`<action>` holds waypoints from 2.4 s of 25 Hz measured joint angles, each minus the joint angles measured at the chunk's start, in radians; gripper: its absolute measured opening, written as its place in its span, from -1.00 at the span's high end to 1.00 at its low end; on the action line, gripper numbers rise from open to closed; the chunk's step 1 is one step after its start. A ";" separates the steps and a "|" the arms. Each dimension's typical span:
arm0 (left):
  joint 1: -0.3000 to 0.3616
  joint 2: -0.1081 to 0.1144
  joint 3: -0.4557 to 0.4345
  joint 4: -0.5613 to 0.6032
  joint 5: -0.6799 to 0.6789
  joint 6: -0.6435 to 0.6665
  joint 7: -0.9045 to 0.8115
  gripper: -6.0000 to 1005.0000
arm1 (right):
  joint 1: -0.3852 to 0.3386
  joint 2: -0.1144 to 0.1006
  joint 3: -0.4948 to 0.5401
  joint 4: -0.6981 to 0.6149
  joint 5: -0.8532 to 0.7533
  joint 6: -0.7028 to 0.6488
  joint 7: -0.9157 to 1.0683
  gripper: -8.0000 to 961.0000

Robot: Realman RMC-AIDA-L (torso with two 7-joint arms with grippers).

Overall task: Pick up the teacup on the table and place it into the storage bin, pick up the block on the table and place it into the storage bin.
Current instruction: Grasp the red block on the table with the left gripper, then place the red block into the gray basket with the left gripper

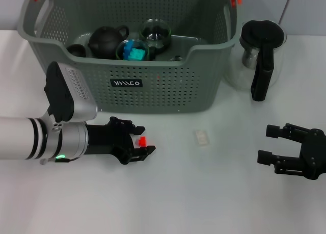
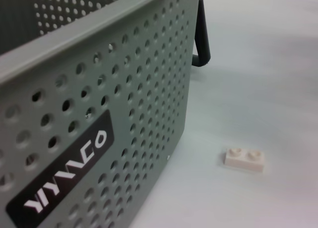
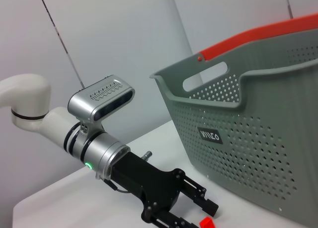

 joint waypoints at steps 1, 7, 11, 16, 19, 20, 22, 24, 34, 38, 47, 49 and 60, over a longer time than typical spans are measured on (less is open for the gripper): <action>0.001 0.000 0.000 0.000 0.000 0.000 0.000 -0.09 | 0.000 0.000 0.000 -0.001 0.000 0.000 0.000 -0.90; 0.002 0.000 -0.001 0.000 0.003 -0.006 0.000 0.04 | 0.000 0.001 0.000 -0.002 0.000 -0.001 0.000 -0.90; 0.000 0.000 0.003 0.001 0.005 -0.010 -0.006 0.12 | 0.000 0.000 0.000 0.000 0.000 -0.001 0.000 -0.90; -0.011 -0.001 0.000 0.017 0.015 -0.016 -0.009 0.23 | 0.000 0.000 0.000 0.000 0.000 0.000 0.000 -0.90; -0.011 0.000 -0.001 0.019 0.015 -0.016 -0.013 0.47 | 0.000 -0.001 0.000 0.000 0.000 0.000 0.000 -0.90; -0.011 0.000 -0.001 0.018 0.015 -0.016 -0.014 0.57 | 0.000 -0.001 0.000 0.000 0.000 0.000 0.000 -0.90; -0.008 0.000 -0.001 0.012 0.015 -0.017 -0.015 0.56 | 0.000 -0.001 0.000 -0.001 0.000 -0.001 0.000 -0.90; -0.006 0.000 -0.001 0.006 0.016 -0.012 -0.018 0.55 | 0.000 -0.001 0.000 -0.002 0.000 -0.001 0.000 -0.90; 0.000 0.034 -0.191 -0.177 0.007 0.436 -0.080 0.50 | 0.002 -0.001 0.002 -0.002 0.000 0.000 0.000 -0.90; -0.066 0.047 -0.402 -0.282 -0.017 0.673 -0.135 0.48 | 0.002 -0.001 0.000 -0.001 0.000 0.003 0.000 -0.90; -0.270 0.104 -0.507 -0.269 -0.104 0.480 -0.325 0.43 | 0.014 0.007 0.000 0.000 -0.021 0.001 -0.003 -0.90; -0.301 0.102 -0.445 -0.225 -0.049 0.298 -0.341 0.42 | 0.015 0.009 0.000 0.000 -0.025 0.001 -0.003 -0.90; -0.340 0.075 -0.224 -0.150 0.228 -0.070 -0.643 0.36 | 0.015 0.010 0.005 0.000 -0.028 -0.001 -0.006 -0.90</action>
